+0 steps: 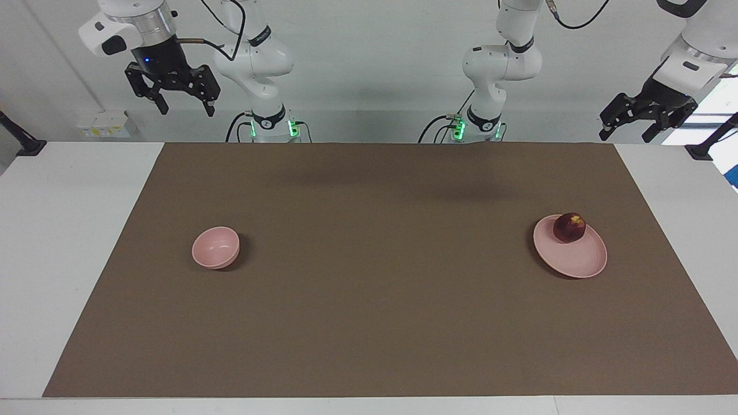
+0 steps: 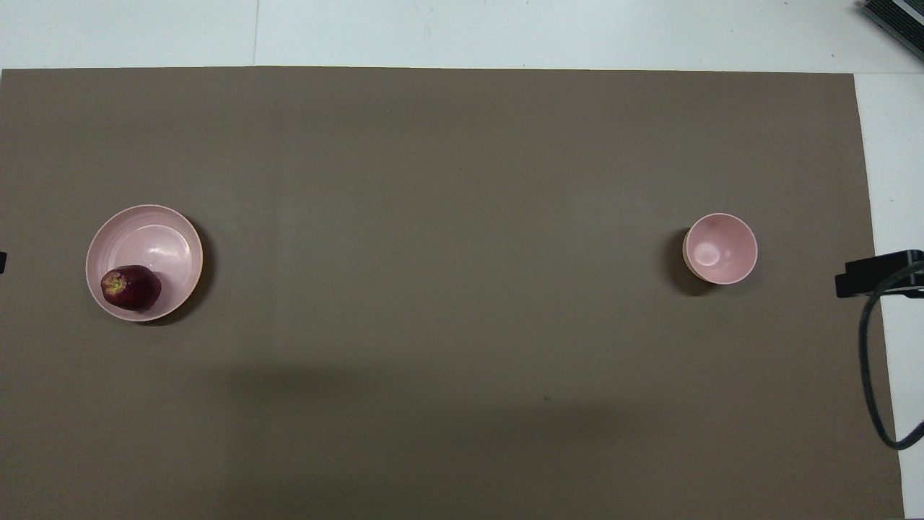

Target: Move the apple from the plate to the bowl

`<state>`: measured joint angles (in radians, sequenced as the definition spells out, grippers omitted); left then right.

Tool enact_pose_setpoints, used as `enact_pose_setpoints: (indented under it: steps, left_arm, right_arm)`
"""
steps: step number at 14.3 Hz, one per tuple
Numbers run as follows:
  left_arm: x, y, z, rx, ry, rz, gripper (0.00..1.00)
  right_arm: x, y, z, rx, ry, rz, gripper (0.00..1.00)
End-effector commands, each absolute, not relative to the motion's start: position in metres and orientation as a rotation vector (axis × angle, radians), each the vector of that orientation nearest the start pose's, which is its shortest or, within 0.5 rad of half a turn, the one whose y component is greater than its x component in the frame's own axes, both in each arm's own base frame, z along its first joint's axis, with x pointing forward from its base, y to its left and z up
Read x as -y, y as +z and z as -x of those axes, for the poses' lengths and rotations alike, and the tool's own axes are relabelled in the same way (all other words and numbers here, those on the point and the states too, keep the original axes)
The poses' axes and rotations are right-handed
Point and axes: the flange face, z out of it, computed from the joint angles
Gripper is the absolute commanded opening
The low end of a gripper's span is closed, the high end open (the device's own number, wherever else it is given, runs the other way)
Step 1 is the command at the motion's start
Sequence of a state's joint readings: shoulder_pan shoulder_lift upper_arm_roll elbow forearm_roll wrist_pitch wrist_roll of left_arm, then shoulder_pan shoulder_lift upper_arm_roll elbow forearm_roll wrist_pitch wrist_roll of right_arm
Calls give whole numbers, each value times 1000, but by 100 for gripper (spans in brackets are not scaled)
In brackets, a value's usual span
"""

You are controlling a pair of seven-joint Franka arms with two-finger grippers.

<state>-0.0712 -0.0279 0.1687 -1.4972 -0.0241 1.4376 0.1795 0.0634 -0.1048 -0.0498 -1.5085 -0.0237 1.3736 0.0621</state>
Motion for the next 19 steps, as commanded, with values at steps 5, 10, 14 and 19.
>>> enact_pose_setpoints:
  steps: [5,10,14,19]
  left_arm:
    - [-46,664,-525,-122,18,3176,100]
    - [-46,664,-523,-120,33,3178,100]
    - [-44,664,-524,-147,13,3177,100]
    - [-45,660,-528,-140,-26,3175,100]
  right_arm:
    - [0,694,-493,-47,63,3143,100]
    - [2,694,-493,-52,63,3142,100]
    - [2,694,-493,-52,63,3142,100]
    - [2,694,-493,-55,63,3142,100]
